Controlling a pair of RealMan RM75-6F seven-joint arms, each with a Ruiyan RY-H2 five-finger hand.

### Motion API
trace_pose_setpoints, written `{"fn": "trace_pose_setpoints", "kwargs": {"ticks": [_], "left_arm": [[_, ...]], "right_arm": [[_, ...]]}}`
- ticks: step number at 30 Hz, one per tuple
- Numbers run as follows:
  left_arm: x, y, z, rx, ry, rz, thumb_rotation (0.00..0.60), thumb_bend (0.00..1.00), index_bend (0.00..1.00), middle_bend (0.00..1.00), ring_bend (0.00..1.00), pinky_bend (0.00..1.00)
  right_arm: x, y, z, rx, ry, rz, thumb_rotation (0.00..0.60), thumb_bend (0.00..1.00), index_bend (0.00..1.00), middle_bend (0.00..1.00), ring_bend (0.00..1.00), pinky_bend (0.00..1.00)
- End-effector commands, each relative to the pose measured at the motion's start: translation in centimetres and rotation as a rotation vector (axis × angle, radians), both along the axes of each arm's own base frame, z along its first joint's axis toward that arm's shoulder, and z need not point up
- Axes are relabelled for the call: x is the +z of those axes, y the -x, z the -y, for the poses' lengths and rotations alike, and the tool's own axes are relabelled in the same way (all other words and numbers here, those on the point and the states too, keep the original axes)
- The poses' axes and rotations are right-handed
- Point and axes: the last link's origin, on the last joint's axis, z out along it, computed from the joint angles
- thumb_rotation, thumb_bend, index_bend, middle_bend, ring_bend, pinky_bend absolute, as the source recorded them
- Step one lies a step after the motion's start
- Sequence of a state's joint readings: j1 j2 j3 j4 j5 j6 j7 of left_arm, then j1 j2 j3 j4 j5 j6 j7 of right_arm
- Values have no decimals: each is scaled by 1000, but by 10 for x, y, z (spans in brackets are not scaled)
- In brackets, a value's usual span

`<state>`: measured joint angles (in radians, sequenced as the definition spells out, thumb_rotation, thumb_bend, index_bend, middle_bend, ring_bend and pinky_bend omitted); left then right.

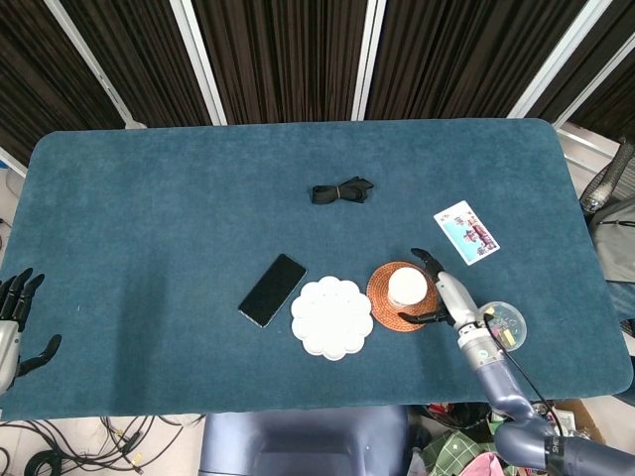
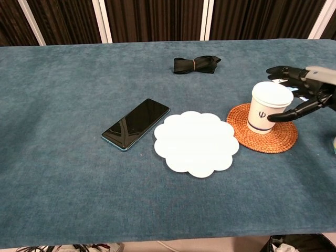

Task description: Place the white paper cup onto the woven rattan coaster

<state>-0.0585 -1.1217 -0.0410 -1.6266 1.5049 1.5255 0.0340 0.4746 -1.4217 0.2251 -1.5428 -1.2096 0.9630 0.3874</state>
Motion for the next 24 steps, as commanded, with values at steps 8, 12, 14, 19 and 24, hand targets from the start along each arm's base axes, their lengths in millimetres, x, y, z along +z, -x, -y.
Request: {"fn": "trace_pose_setpoints", "kwargs": {"ticks": [8, 12, 14, 19, 24], "left_arm": [[-2, -1, 0, -6, 4, -3, 600, 300, 16, 2, 0, 0], [-1, -2, 1, -6, 1, -1, 600, 300, 16, 3, 0, 0], [-1, -2, 1, -8, -1, -1, 600, 300, 16, 3, 0, 0], [-1, -3, 1, -12, -5, 0, 600, 300, 16, 2, 0, 0], [0, -4, 3, -17, -11, 2, 600, 300, 17, 2, 0, 0]], "right_arm": [[81, -11, -11, 128, 172, -53, 600, 0, 20, 0, 0, 96], [121, -10, -27, 168, 237, -135, 600, 0, 9, 0, 4, 96], [132, -4, -36, 183, 242, -234, 600, 0, 1, 0, 7, 96], [150, 23, -90, 184, 322, -630, 600, 0, 0, 0, 6, 96], [129, 33, -129, 145, 417, -702, 600, 0, 0, 0, 7, 96]]}}
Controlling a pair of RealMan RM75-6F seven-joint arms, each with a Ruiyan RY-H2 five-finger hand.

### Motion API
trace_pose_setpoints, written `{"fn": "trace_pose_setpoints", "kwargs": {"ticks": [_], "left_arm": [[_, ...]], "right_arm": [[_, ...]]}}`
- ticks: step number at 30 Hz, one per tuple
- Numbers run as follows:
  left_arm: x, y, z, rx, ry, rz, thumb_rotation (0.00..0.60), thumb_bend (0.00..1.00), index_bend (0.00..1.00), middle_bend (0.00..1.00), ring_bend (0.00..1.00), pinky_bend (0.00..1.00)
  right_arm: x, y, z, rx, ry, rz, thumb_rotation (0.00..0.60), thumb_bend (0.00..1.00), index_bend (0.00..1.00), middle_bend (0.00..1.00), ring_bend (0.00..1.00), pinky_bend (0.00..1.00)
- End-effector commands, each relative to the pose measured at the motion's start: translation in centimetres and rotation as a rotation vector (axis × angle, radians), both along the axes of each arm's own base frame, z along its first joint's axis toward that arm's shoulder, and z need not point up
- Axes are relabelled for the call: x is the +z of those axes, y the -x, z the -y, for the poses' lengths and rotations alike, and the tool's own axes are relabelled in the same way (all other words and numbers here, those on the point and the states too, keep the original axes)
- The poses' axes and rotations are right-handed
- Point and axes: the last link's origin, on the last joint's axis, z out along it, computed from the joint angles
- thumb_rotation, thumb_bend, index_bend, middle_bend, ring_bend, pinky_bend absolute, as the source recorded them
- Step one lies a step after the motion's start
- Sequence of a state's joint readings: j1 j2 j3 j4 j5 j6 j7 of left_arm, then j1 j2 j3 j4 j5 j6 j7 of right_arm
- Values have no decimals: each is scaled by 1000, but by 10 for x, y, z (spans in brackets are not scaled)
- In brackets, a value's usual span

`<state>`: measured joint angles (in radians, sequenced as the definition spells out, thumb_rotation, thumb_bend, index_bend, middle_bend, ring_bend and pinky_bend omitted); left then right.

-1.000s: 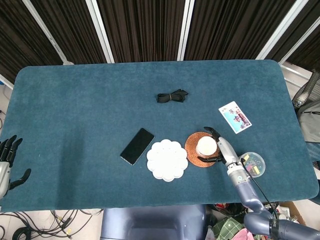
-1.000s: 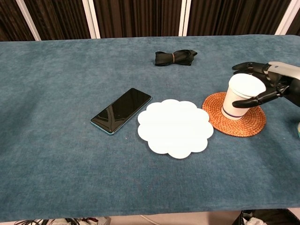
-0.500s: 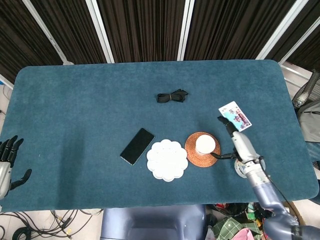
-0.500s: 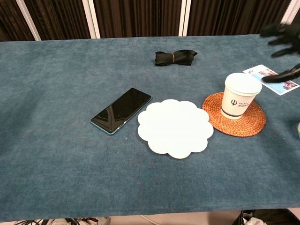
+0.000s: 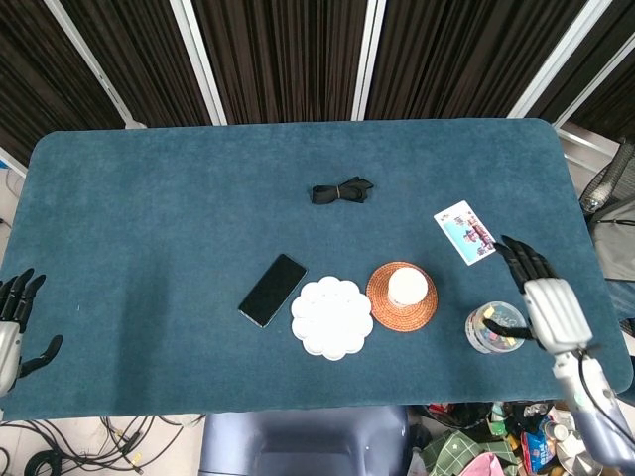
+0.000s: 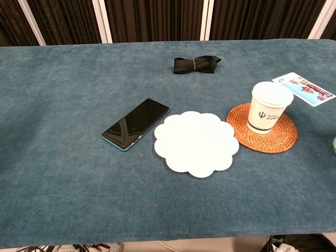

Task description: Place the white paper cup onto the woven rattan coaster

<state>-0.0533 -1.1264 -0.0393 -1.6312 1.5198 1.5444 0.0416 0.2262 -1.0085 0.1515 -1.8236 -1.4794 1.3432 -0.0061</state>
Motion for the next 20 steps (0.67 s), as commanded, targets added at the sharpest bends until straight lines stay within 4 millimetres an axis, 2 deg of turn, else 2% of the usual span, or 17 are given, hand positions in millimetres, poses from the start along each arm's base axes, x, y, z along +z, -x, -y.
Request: {"fn": "trace_pose_setpoints", "kwargs": {"ticks": [1, 5, 9, 12, 20], "left_arm": [[0, -1, 1, -4, -1, 2, 600, 300, 17, 2, 0, 0], [1, -1, 1, -12, 0, 4, 600, 300, 17, 3, 0, 0], [1, -1, 2, -12, -2, 8, 600, 300, 17, 3, 0, 0], [2, -2, 2, -19, -6, 8, 600, 300, 17, 2, 0, 0], [2, -4, 2, -43, 0, 4, 600, 300, 17, 3, 0, 0]], "right_arm": [[-15, 15, -59, -28, 118, -144, 600, 0, 0, 0, 7, 96], [-26, 22, -68, -7, 150, -235, 600, 0, 0, 0, 7, 96], [-31, 29, -70, -19, 179, -251, 600, 0, 0, 0, 7, 96], [-33, 38, -68, -30, 184, -279, 600, 0, 0, 0, 7, 96], [-45, 42, -63, -30, 123, -272, 600, 0, 0, 0, 6, 96]]}}
